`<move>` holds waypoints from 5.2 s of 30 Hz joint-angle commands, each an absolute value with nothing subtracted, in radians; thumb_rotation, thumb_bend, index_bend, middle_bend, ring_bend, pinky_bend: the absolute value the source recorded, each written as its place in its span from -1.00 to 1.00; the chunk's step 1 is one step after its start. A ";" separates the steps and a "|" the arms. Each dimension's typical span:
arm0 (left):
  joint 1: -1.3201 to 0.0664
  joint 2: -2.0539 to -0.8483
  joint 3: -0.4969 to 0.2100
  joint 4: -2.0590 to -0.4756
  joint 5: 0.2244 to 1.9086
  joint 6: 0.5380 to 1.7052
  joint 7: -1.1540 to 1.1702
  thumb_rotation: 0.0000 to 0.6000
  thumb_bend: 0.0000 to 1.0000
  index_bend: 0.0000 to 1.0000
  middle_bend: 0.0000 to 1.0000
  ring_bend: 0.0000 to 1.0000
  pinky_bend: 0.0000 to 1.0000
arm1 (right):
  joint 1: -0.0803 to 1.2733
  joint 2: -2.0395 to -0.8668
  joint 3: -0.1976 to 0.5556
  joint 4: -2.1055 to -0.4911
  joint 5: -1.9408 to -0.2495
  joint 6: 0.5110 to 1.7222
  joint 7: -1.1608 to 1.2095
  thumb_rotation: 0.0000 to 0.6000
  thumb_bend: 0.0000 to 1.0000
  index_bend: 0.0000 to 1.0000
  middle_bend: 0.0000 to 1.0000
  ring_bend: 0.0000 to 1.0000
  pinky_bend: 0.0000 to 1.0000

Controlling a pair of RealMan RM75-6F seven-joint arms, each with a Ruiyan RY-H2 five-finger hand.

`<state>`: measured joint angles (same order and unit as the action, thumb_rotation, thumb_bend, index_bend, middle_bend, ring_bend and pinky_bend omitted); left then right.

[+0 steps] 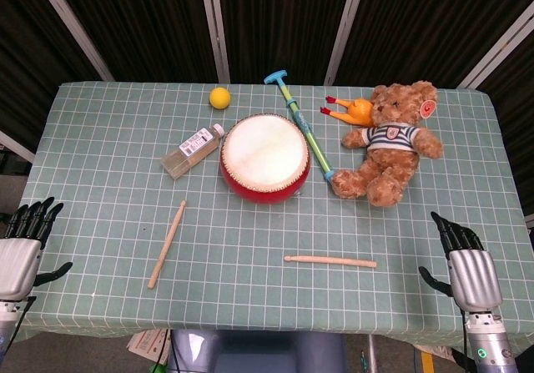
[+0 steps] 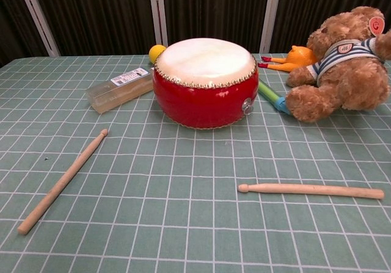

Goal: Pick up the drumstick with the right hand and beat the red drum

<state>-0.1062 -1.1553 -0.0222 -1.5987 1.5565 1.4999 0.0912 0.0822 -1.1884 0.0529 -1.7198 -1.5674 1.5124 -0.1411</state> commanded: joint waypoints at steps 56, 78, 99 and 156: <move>-0.118 -1.156 -0.022 -1.608 1.541 1.472 0.084 1.00 -1.00 -1.00 -1.00 -1.00 -1.00 | 0.273 -1.642 0.112 -1.611 -1.146 1.244 -0.670 1.00 -0.37 -0.01 1.00 1.00 0.86; -0.118 -1.156 -0.023 -1.613 1.533 1.469 0.083 1.00 -1.00 -1.00 -1.00 -1.00 -1.00 | 0.289 -1.650 0.107 -1.562 -1.075 1.232 -0.678 1.00 -0.04 0.42 1.00 1.00 0.86; -0.117 -1.157 -0.023 -1.611 1.538 1.475 0.082 1.00 -1.00 -1.00 -1.00 -1.00 -1.00 | 0.304 -1.475 0.211 -1.885 -1.117 1.305 -0.577 1.00 0.25 0.94 1.00 1.00 0.86; -0.146 -1.123 -0.029 -1.663 1.461 1.375 0.004 1.00 -1.00 -1.00 -1.00 -1.00 -1.00 | 0.888 -1.792 0.243 -1.267 -0.914 1.434 -0.958 1.00 0.30 0.94 1.00 1.00 0.86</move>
<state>-0.1459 -1.1236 -0.0293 -1.6628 1.4604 1.3744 0.0041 0.8779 -1.7298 0.1681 -1.2664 -0.9281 1.4167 -1.0540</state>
